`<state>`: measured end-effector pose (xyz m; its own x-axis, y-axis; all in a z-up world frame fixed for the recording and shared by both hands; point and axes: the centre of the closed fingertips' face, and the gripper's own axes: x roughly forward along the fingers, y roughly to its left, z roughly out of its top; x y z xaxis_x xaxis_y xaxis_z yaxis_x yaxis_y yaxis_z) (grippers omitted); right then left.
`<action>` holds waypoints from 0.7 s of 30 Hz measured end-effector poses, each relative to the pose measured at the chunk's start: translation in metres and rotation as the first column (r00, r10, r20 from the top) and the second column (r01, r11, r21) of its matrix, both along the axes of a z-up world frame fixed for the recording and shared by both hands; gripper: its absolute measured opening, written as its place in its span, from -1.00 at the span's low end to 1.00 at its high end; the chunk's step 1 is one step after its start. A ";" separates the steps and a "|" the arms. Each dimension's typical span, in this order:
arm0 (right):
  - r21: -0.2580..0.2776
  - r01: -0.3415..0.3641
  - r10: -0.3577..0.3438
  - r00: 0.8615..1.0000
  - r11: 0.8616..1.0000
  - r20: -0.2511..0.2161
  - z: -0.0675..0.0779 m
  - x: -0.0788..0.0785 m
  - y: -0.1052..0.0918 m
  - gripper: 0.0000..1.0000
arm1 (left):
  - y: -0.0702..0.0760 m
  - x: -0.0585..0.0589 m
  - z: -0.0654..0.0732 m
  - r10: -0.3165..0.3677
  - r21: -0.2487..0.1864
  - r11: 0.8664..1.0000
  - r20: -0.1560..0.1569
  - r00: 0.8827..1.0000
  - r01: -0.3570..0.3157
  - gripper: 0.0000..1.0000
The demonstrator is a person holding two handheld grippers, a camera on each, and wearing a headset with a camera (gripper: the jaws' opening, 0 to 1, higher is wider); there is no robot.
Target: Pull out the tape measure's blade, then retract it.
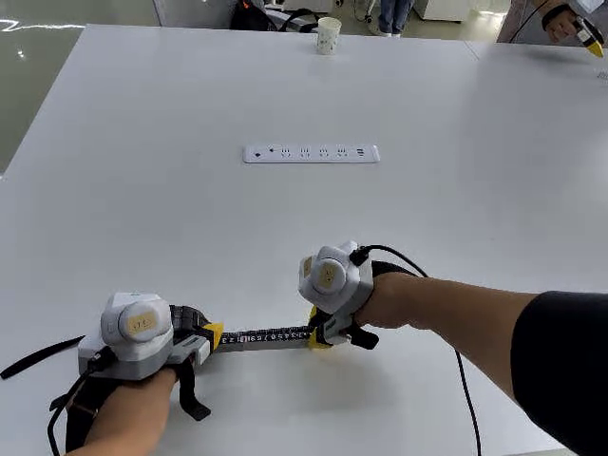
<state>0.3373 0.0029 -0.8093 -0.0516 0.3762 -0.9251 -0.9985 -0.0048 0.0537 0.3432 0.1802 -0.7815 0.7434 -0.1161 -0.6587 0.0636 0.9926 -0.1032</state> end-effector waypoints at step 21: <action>0.017 0.000 0.000 1.000 1.000 -0.001 0.001 -0.001 0.010 -0.78 | 0.000 0.000 0.000 0.000 -0.003 1.000 -0.004 1.000 0.000 0.27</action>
<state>0.3360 0.0127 -0.8084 -0.0521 0.3915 -0.9187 -0.9985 -0.0056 0.0543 0.3430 0.1803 -0.7819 0.7405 -0.1179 -0.6616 0.0628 0.9923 -0.1065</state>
